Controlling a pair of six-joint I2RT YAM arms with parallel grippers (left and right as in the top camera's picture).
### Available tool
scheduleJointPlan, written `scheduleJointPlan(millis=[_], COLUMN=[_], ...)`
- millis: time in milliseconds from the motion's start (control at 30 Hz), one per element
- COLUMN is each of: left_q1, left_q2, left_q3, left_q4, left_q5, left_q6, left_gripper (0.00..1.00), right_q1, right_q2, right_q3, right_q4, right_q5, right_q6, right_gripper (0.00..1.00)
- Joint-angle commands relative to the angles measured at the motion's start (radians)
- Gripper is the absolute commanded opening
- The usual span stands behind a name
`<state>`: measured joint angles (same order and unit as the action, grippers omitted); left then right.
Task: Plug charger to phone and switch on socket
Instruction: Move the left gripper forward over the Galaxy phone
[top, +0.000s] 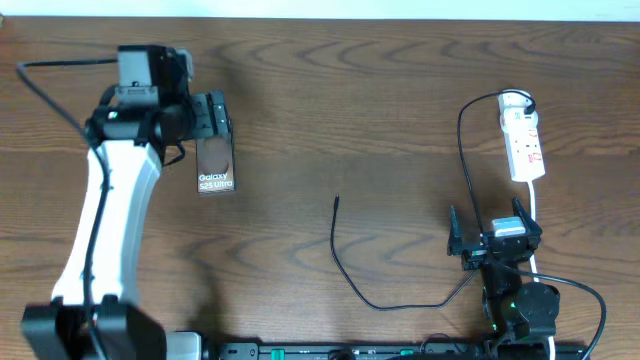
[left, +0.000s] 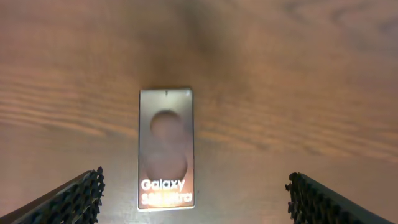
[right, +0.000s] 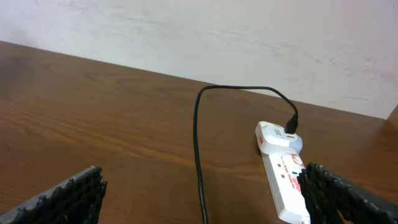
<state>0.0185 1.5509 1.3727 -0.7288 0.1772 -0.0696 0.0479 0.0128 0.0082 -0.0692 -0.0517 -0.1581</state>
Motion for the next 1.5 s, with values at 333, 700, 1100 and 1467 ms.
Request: scheduleJointPlan(millis=[333, 700, 1100, 1467], left_q1=[-0.002, -0.002, -0.002, -0.002], left_q2=[0.058, 0.061, 0.179, 0.256], left_q3=[0.016, 0.016, 0.023, 0.032], left_q4=[-0.031, -0.080, -0.152, -0.081], left_q5=[-0.006, -0.124, -0.144, -0.139], left_q6=[0.021, 0.013, 0.010, 0.009], left_gripper=[0.98, 0.99, 0.99, 0.99], right_q1=[-0.006, -0.006, -0.006, -0.006], right_q2=[-0.004, -0.004, -0.004, -0.004], right_q3=[-0.003, -0.003, -0.003, -0.003], right_q4=[-0.002, -0.002, -0.002, -0.002], right_q5=[0.005, 0.005, 0.005, 0.005], right_q6=[0.011, 0.011, 0.011, 0.011], right_gripper=[1.00, 0.99, 0.99, 0.99])
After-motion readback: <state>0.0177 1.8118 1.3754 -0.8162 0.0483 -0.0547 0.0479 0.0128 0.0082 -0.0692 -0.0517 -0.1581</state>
